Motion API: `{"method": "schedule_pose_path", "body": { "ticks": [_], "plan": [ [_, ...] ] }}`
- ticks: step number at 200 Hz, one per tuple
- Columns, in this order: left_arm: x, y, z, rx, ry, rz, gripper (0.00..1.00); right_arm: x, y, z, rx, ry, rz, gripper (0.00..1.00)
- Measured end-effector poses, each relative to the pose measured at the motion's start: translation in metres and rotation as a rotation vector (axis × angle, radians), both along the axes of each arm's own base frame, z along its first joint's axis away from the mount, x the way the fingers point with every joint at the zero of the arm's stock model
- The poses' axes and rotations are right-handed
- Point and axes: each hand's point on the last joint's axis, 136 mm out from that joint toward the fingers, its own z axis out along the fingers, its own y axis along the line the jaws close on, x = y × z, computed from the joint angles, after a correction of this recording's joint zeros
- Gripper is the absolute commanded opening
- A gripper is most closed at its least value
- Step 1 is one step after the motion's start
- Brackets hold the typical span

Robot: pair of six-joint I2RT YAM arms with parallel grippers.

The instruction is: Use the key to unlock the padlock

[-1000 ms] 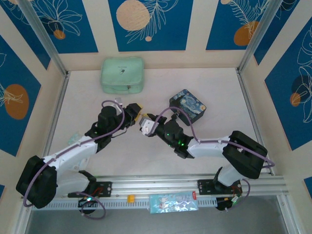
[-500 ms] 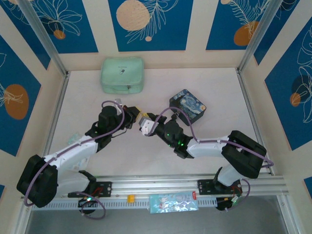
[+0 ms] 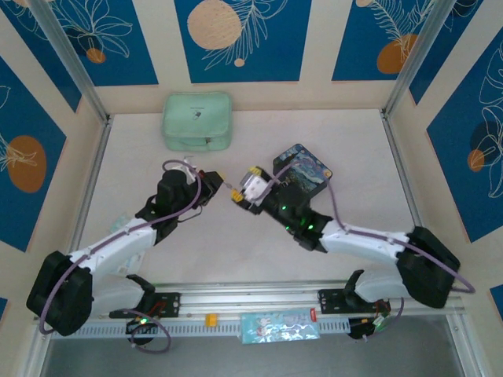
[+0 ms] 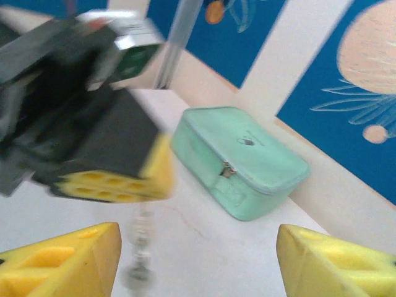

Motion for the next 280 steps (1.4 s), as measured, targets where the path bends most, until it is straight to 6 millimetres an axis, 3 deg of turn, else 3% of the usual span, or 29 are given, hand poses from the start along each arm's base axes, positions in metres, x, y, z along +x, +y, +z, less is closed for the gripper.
{"method": "schedule_pose_path", "body": {
  "ticks": [18,22,46,84,116,148,205,280],
  "plan": [
    [0.002,0.007,0.009,0.064,-0.073,-0.008,0.0,0.02,-0.04,0.019,0.152,0.15,-0.105,0.75],
    [0.002,0.008,0.012,0.073,-0.091,-0.012,0.0,0.025,-0.048,0.021,0.175,0.181,-0.129,0.79],
    [0.002,0.007,0.03,0.118,-0.222,-0.073,0.0,0.052,-0.11,0.019,0.354,0.419,-0.337,0.91],
    [-0.007,-0.009,0.067,0.096,-0.451,-0.231,0.0,0.063,-0.201,-0.032,0.536,0.761,-0.703,0.93],
    [-0.016,-0.022,0.084,0.07,-0.559,-0.348,0.0,0.054,-0.249,-0.079,0.627,0.981,-0.911,0.94],
    [-0.02,-0.027,0.088,0.072,-0.587,-0.392,0.0,0.053,-0.258,-0.107,0.66,1.106,-0.967,0.94],
    [-0.018,-0.027,0.085,0.065,-0.572,-0.389,0.0,0.075,-0.252,-0.16,0.614,1.249,-0.993,0.93],
    [-0.025,-0.021,0.085,0.066,-0.576,-0.37,0.0,0.132,-0.241,-0.172,0.551,1.238,-0.918,0.91]
  ]
}}
